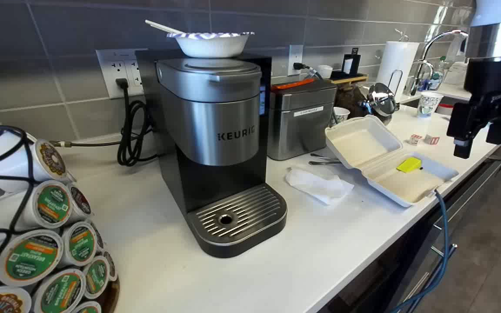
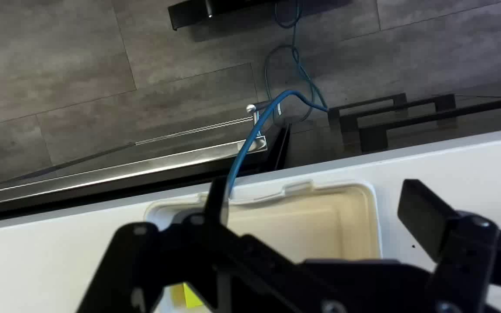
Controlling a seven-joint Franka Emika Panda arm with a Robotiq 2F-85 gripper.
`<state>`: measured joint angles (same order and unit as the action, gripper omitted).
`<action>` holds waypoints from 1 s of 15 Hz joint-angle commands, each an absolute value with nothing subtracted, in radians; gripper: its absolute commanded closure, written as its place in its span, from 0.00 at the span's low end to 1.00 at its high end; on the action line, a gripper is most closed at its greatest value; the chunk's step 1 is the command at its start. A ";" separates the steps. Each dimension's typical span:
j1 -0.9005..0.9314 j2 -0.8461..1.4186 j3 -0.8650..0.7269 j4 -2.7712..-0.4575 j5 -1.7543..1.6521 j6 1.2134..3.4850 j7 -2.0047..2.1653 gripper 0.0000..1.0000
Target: Remove the yellow block from the lunch pack
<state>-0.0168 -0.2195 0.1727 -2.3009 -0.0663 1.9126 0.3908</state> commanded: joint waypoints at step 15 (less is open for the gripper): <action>-0.044 -0.248 0.019 -2.359 -0.555 2.064 0.005 0.00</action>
<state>-0.0450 -0.2383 0.0444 -2.3316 -0.4876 1.9690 0.1093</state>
